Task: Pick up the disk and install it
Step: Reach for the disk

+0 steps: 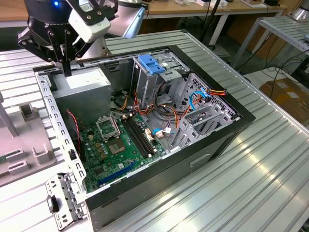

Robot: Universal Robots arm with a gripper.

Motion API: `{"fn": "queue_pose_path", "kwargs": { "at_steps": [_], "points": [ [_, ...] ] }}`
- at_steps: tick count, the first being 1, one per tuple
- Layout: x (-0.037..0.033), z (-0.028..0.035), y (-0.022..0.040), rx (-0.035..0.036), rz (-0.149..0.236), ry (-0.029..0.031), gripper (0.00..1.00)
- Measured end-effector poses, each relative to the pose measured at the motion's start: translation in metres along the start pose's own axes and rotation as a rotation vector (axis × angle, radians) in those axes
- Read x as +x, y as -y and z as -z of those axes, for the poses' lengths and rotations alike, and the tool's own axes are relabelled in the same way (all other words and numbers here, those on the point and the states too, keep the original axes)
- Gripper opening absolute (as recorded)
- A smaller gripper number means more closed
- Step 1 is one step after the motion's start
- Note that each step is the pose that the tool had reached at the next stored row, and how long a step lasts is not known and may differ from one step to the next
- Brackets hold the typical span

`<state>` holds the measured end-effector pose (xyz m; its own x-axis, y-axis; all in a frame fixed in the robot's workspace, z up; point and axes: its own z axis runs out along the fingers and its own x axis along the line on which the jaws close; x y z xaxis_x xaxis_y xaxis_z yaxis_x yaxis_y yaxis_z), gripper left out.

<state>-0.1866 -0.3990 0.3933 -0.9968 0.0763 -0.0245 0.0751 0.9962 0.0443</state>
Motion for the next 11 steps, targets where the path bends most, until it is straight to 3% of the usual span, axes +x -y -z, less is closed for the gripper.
{"fn": "queue_pose_path", "kwargs": {
  "at_steps": [11],
  "points": [
    [0.017,0.0005,0.0013,0.0,0.0,0.0,0.11]
  ]
}}
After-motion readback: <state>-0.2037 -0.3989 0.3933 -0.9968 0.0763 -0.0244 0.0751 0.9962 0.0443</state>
